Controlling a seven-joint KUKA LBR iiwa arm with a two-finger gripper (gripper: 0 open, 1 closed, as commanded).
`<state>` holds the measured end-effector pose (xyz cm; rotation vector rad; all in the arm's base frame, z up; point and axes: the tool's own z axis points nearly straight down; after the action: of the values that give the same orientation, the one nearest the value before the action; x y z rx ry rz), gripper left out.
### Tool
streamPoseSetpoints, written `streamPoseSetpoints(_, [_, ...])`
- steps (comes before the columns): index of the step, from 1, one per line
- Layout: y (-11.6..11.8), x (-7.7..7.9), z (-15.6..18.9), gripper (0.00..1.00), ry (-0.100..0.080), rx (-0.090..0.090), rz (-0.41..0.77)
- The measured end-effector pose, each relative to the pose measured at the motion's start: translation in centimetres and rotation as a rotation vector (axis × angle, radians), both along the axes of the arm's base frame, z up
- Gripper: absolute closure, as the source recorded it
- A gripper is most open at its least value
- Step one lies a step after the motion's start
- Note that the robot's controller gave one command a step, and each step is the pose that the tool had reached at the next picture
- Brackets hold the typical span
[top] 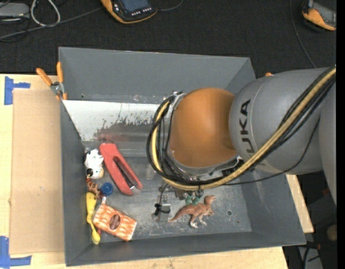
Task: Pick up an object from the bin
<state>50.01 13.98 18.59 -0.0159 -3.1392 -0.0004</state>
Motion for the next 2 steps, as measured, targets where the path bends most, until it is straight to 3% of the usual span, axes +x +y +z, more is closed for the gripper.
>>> streamPoseSetpoints(1, [0.0,0.0,0.0,0.0,0.0,0.0,0.0])
streamPoseSetpoints(2, [-2.3,0.8,-2.3,0.0,-0.006,0.005,0.023])
